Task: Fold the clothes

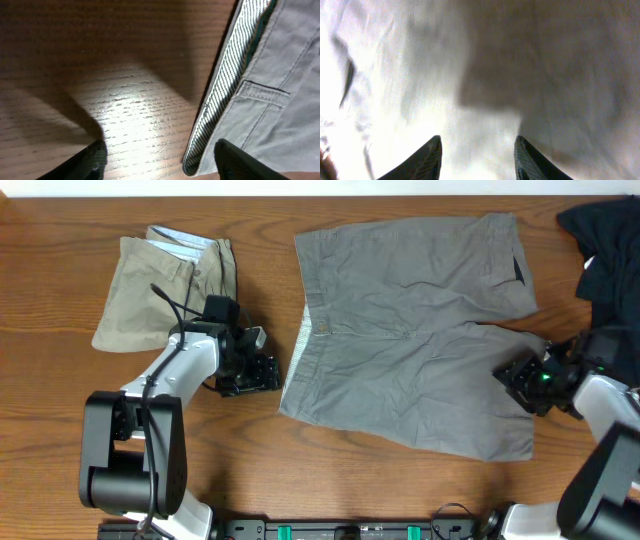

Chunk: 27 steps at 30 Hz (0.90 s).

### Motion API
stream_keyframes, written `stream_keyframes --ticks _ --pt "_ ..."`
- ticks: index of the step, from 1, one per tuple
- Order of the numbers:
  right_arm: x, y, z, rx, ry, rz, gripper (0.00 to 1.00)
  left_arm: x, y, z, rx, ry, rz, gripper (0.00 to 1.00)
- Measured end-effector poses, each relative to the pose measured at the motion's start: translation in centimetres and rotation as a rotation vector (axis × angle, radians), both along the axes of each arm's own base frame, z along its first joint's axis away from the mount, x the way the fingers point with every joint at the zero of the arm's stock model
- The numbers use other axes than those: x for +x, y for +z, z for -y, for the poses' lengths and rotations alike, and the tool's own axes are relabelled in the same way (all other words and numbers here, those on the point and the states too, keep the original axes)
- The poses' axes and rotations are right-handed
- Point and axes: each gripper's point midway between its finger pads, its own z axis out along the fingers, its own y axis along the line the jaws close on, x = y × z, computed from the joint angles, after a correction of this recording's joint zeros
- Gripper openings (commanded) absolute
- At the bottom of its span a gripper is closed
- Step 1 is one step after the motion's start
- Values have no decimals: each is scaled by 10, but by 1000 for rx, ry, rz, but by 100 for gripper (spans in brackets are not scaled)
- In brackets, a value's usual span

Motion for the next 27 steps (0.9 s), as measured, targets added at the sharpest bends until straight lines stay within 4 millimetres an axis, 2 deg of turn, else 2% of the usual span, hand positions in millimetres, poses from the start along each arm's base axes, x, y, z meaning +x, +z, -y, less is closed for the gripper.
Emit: stream_keyframes --ticks 5,8,10,12,17,22,27 --pt "-21 54 -5 -6 10 5 53 4 13 2 -15 -1 42 82" --pt "-46 68 -10 -29 5 -50 61 6 27 4 -27 -1 80 82" --pt "-66 67 -10 -53 -3 -126 71 5 36 4 -33 -2 104 84" --pt "-80 63 -7 -79 -11 -191 73 6 45 4 -37 -3 131 86" --pt "-97 52 2 -123 -40 -273 73 8 58 6 -49 -4 170 88" --pt "-120 35 7 -109 -95 -356 76 7 59 6 -53 -4 170 89" --pt "-134 15 15 -94 -169 -378 72 7 59 6 -54 -5 170 89"
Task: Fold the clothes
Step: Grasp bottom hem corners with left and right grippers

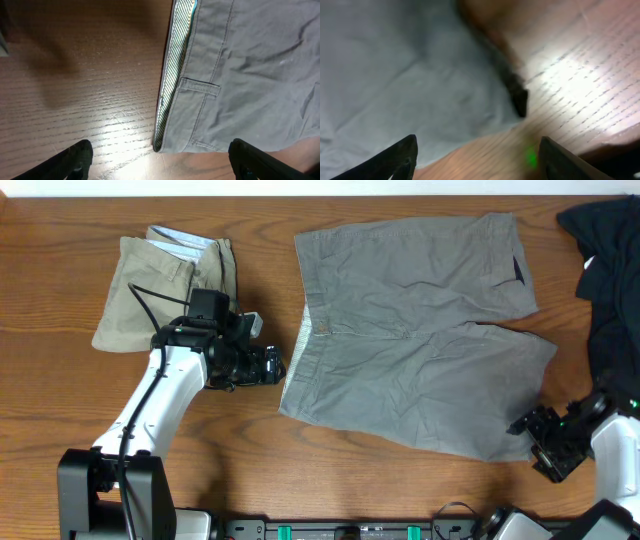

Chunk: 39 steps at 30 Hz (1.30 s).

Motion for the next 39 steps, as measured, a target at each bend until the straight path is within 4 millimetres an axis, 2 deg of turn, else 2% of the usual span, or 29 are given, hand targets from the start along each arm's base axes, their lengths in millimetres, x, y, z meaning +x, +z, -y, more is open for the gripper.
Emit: stream_keyframes --ticks 7,12,14,17,23,28,31,36,39 --pt "-19 -28 1 9 -83 -19 60 -2 0 0 0 0 -11 89" --pt "-17 -38 4 -10 -99 7 50 -8 -2 -1 3 0 -37 89" --pt "-10 -39 10 -35 -100 38 39 -12 -2 -1 4 0 -51 89" --pt "-1 -39 18 -69 -104 75 29 -17 -3 -2 7 0 -75 89" --pt "-5 -39 16 -67 -74 62 2 -28 -4 -3 12 0 -121 89" --pt "-14 -38 10 -42 -51 27 1 -35 -5 -3 16 -3 -153 89" --pt "-14 -31 8 -25 -47 14 1 -39 -5 1 11 -18 -164 89" --pt "12 1 19 -22 -44 85 1 -41 -5 23 -41 -65 -146 88" --pt "28 20 25 -24 -37 140 1 -46 -6 33 -58 -55 -166 83"
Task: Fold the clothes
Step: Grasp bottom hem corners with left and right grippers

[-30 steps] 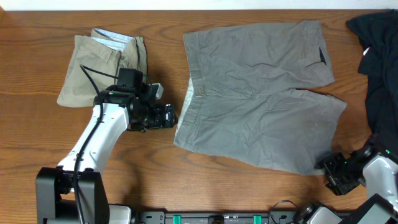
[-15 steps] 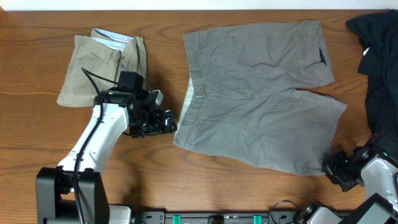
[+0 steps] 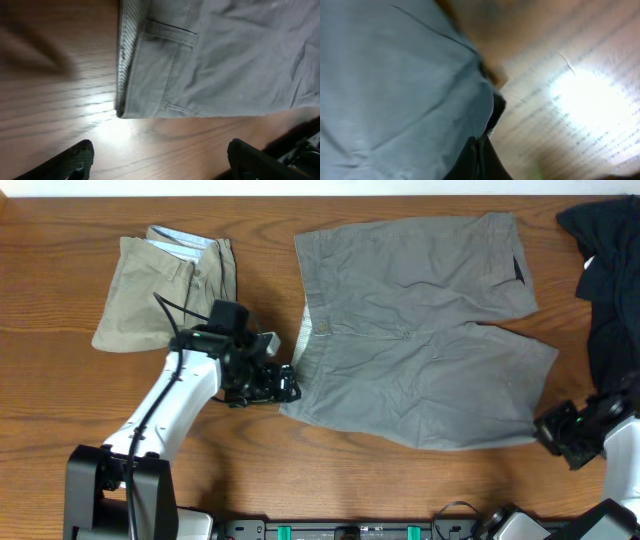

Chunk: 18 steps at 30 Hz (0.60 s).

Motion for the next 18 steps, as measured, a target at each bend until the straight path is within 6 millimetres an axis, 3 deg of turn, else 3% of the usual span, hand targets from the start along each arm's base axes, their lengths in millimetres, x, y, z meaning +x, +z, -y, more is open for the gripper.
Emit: stream_keyframes --ticks 5,10,14,18 --pt "18 11 -5 8 39 66 1 -5 -6 7 5 98 -73 83" --pt "29 13 -9 11 68 108 1 -12 -31 3 35 224 -167 81" --pt "36 15 -10 9 82 136 1 -23 -47 3 43 290 -253 73" --pt "43 17 -12 18 88 169 1 -17 -50 6 24 332 -253 73"
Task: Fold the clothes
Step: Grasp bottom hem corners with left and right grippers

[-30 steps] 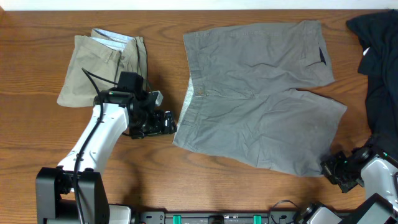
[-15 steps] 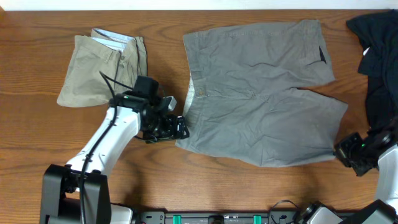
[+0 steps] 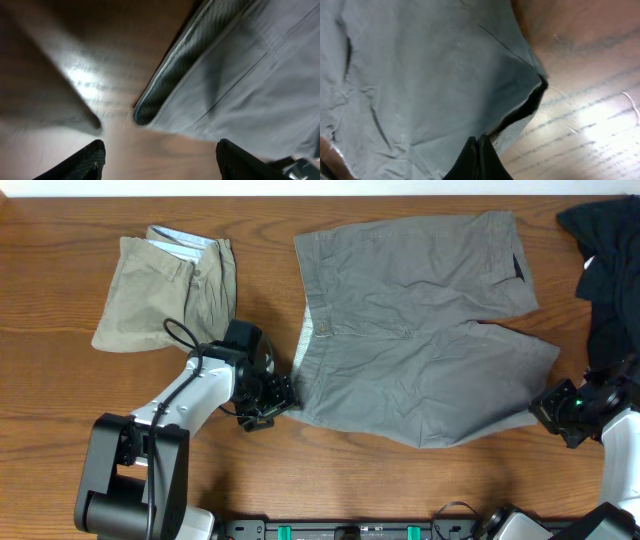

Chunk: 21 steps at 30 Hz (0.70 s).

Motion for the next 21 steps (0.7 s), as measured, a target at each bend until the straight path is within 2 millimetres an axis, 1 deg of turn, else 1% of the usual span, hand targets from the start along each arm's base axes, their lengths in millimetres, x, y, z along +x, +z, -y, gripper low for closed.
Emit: stream_keyframes --ticks 3,5,8,10,12,16,17,19,21 --pt "3 1 -1 6 3 16 1 8 -2 2 -8 37 23 68" --pt "4 2 -2 12 4 22 1 7 -7 2 -11 65 16 67" --pt "5 2 -2 16 5 27 1 8 -8 5 -34 106 3 66" --pt "6 3 -3 18 6 32 1 9 -8 7 -41 124 -4 61" --pt "6 3 -3 22 8 37 1 10 -8 10 -58 137 -13 54" --pt "8 4 -4 25 9 47 1 13 -11 14 -82 160 -19 33" --pt "9 4 -4 27 9 48 1 12 -12 14 -83 162 -23 27" --pt "9 4 -4 27 8 49 1 10 -15 13 -79 160 -32 19" --pt "9 5 -4 27 8 50 1 9 -16 13 -78 165 -44 9"
